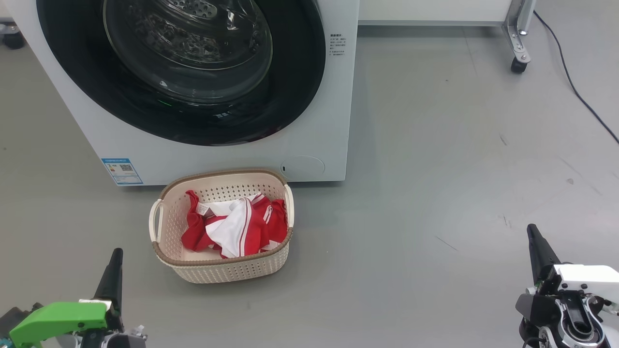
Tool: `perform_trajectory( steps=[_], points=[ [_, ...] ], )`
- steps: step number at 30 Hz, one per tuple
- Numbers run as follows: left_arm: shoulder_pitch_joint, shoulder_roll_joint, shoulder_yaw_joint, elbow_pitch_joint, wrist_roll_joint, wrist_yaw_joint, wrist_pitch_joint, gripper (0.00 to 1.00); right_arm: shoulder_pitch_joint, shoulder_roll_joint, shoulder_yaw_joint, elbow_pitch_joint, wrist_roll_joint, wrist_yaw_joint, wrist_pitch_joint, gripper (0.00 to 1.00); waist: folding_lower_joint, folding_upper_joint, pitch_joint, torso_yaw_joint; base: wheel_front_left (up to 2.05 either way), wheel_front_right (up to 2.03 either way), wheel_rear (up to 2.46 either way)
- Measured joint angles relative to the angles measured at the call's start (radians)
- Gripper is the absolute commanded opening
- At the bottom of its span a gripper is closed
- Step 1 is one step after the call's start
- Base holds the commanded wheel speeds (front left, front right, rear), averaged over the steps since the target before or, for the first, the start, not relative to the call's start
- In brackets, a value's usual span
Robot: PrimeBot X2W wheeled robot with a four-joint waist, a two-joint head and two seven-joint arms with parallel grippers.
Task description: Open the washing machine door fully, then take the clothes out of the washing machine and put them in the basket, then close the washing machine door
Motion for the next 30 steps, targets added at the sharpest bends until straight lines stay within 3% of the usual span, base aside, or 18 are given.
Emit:
perform_trajectory(
  steps=[30],
  points=[
    [0.0, -0.001, 0.004, -0.002, 0.0, 0.0, 0.008, 0.0, 0.0, 0.001, -0.002, -0.001, 0.0, 0.0, 0.0, 0.0, 0.0, 0.0, 0.0, 0.0, 0.0, 0.0, 0.0]
  ],
)
